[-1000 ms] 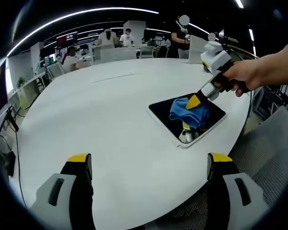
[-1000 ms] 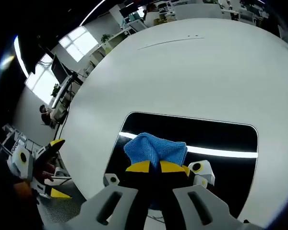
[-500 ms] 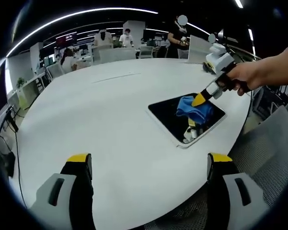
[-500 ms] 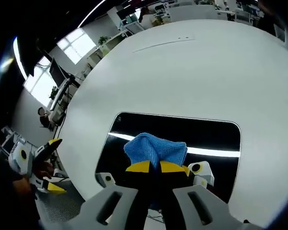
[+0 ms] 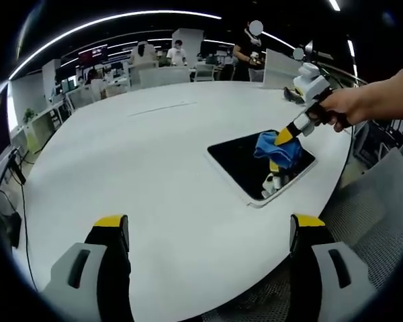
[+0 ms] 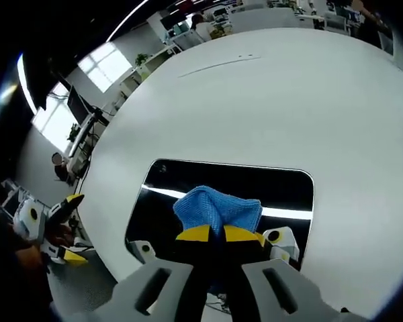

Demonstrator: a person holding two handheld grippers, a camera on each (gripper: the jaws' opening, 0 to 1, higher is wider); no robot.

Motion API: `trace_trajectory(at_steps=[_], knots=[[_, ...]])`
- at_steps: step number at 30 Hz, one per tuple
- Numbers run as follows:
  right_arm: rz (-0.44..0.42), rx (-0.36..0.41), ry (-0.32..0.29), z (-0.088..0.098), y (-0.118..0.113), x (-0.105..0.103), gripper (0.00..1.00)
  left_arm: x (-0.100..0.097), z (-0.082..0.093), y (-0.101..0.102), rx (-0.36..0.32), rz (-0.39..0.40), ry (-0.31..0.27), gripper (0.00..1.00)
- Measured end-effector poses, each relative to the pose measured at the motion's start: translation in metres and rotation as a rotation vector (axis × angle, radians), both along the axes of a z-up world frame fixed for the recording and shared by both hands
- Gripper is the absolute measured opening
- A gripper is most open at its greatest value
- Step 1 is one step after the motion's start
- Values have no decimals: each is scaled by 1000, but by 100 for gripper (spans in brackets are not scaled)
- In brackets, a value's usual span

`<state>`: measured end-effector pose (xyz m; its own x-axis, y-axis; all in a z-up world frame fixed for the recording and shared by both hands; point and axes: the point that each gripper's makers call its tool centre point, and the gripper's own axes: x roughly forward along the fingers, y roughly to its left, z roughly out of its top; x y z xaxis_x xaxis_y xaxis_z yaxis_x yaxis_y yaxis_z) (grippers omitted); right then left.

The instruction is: Wipe the mirror surface with the cleaning cloth until all visible marks leave the cleaned area.

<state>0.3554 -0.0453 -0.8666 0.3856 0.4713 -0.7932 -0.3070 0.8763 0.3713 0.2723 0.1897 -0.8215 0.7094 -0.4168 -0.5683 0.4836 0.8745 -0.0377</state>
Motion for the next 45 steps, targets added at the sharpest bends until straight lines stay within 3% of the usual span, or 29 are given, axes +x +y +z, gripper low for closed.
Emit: trace_trajectory(at_steps=[24, 45], knots=[[-28, -3, 4, -2, -27, 5, 0, 1, 2, 2, -5, 24, -2, 99], [-108, -36, 12, -1, -71, 0, 0, 1, 5, 0, -11, 27, -12, 99]])
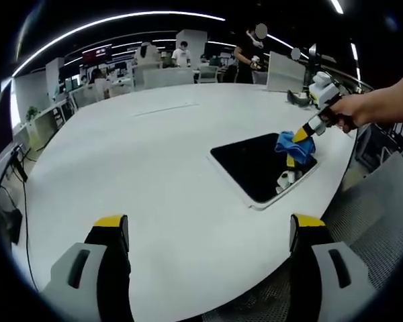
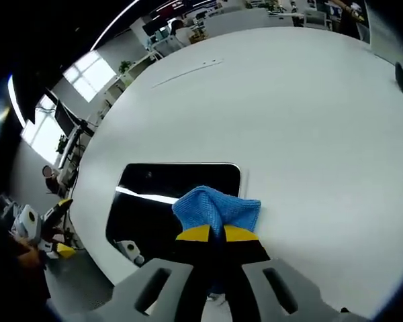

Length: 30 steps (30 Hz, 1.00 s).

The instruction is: Wipe the mirror surface with the cleaning cloth until all visible marks leave the cleaned area.

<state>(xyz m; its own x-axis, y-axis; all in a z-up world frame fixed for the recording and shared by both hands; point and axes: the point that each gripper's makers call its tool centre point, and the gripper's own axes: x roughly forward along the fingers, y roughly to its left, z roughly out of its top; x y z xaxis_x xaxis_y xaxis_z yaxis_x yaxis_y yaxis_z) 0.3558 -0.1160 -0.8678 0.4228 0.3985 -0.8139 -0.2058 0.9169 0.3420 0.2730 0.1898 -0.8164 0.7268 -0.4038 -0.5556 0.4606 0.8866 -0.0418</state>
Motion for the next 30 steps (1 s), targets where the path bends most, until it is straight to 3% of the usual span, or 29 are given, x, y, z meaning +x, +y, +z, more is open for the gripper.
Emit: trace_trajectory(at_steps=[7, 30], knots=[[-20, -16, 3, -1, -9, 0, 0, 0, 0, -1, 2, -4, -2, 99], [-47, -42, -5, -1, -5, -4, 0, 1, 1, 0, 10, -4, -4, 98]])
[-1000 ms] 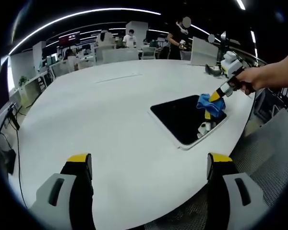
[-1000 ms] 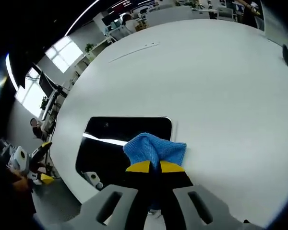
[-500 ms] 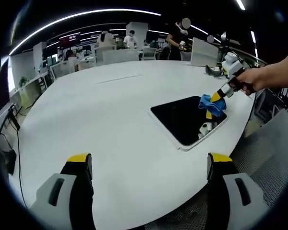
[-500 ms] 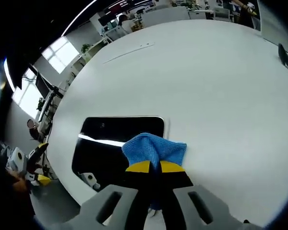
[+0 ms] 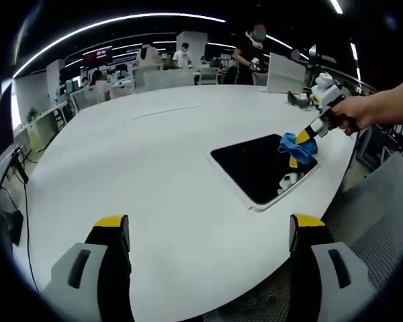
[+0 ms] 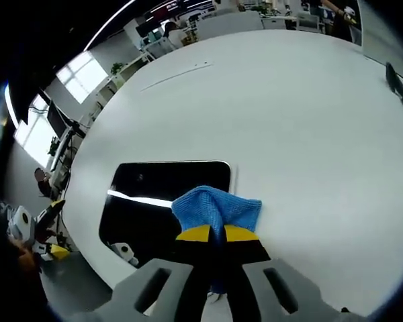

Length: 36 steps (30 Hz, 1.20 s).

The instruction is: Wipe the mirror surface with the cleaning cloth until all visible marks leave the cleaned area.

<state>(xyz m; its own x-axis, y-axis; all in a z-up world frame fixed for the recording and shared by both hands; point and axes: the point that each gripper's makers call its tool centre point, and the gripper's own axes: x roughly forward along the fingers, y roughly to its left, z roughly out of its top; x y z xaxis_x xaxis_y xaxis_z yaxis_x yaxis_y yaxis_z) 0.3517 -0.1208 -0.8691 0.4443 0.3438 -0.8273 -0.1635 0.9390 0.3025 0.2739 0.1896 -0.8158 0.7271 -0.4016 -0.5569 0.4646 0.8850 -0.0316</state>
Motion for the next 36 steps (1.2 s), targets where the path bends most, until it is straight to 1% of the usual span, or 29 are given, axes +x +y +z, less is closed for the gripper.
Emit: trace_trajectory(at_steps=[3, 6, 13, 16, 26, 30, 36], knots=[[-21, 20, 12, 0, 1, -4, 0, 0, 0, 0, -3, 4, 1, 98], [-18, 20, 13, -1, 0, -7, 0, 0, 0, 0, -6, 7, 0, 98], [-13, 22, 11, 1, 1, -21, 0, 0, -1, -1, -1, 0, 3, 98], [-24, 35, 17, 2, 1, -25, 0, 0, -1, -1, -8, 2, 4, 99], [-45, 57, 27, 3, 4, -36, 0, -3, -1, -9, -16, -27, 11, 99], [-45, 57, 32, 4, 7, -42, 0, -3, -1, -8, -15, -30, 11, 99], [-54, 61, 37, 2, 8, -47, 0, -3, -1, -8, -14, -27, 10, 99]])
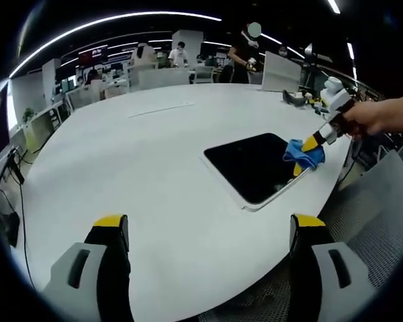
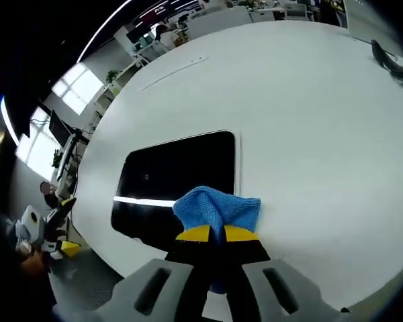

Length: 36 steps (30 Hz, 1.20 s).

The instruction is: Wipe the mirror surface with the cleaning cloth until all visible marks leave the cleaned area.

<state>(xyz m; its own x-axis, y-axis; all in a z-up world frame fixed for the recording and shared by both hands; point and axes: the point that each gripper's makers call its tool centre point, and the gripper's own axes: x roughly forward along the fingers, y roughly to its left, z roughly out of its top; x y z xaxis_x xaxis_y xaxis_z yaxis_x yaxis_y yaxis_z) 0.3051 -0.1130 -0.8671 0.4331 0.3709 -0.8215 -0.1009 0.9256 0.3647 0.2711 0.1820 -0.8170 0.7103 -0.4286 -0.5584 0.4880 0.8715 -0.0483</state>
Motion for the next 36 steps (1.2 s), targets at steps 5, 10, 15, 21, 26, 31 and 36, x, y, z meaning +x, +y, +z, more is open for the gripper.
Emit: trace_trajectory(at_steps=[5, 10, 15, 21, 26, 31, 36], knots=[[11, -8, -9, 0, 0, -2, 0, 0, 1, 0, -1, 3, -3, 99], [8, -24, -17, 0, 1, -3, 0, 0, 0, 0, -1, 2, 1, 99], [1, -19, -13, 0, 2, -3, 0, 1, 1, 1, -5, 10, -2, 99], [12, -22, -18, 0, 3, -2, 0, 2, 2, 1, -2, 16, -9, 99], [-1, -17, -21, 0, 3, -1, 0, 2, 2, 2, -8, 23, -9, 99], [-14, 22, 0, 1, 9, -3, 0, 0, 1, -3, 2, 2, -2, 99], [-11, 25, -3, 1, 14, -4, 0, 0, 1, -4, 4, -2, -1, 99]])
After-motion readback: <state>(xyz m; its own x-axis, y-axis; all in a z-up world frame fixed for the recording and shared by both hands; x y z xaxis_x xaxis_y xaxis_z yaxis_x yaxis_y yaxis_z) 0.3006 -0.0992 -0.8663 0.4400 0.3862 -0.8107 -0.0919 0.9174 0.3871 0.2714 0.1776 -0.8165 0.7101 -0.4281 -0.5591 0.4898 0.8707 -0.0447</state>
